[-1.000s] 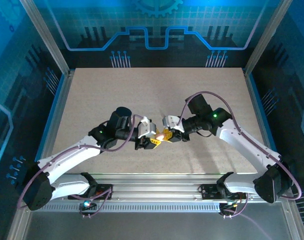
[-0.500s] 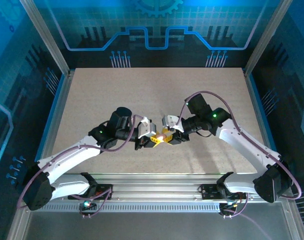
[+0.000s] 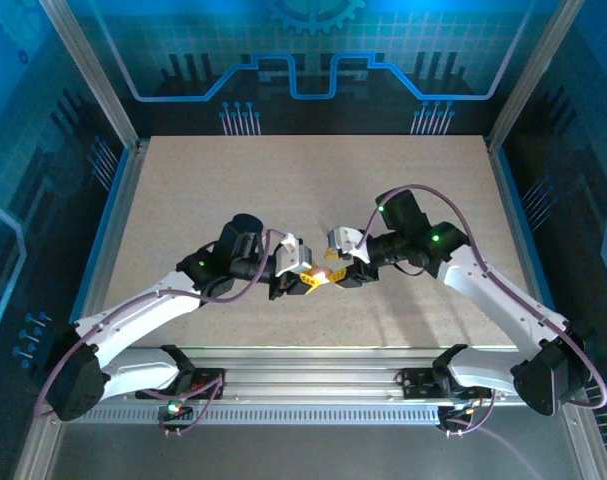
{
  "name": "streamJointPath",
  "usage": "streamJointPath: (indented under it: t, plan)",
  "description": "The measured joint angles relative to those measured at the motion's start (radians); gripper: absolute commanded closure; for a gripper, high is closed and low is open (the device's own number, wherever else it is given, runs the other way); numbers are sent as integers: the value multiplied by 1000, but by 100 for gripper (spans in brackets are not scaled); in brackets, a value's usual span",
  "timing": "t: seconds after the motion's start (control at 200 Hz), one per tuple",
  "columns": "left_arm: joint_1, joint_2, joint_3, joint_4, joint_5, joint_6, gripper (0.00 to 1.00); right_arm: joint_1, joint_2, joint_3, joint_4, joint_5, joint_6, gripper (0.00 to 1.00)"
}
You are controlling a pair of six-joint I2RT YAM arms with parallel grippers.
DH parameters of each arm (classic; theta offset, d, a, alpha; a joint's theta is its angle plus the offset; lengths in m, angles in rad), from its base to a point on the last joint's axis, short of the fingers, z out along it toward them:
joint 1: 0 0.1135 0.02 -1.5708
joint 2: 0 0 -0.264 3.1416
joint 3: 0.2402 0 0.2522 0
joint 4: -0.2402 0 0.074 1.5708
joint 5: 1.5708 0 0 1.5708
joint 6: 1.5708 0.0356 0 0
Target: Insert wireless bluetooth earbuds into charging case
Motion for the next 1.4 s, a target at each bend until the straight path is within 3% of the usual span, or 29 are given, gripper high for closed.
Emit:
streamJointPath:
  t: [0.245,0.535,0.945,1.401]
  plan:
    - [2,0,0,0,-17,0,85,-17,-17,-17,35,18,45,55]
    - [-2,-5,0,-6,4,1,86,-129,-18,-25,134,29,139,55]
    - [4,-26,-42,80,-1,-29,87,-144,-61,-48,153,22,183,55]
    - [136,-129,-186,242,-8,-171,88,-143,-93,-60,156,75,306,55]
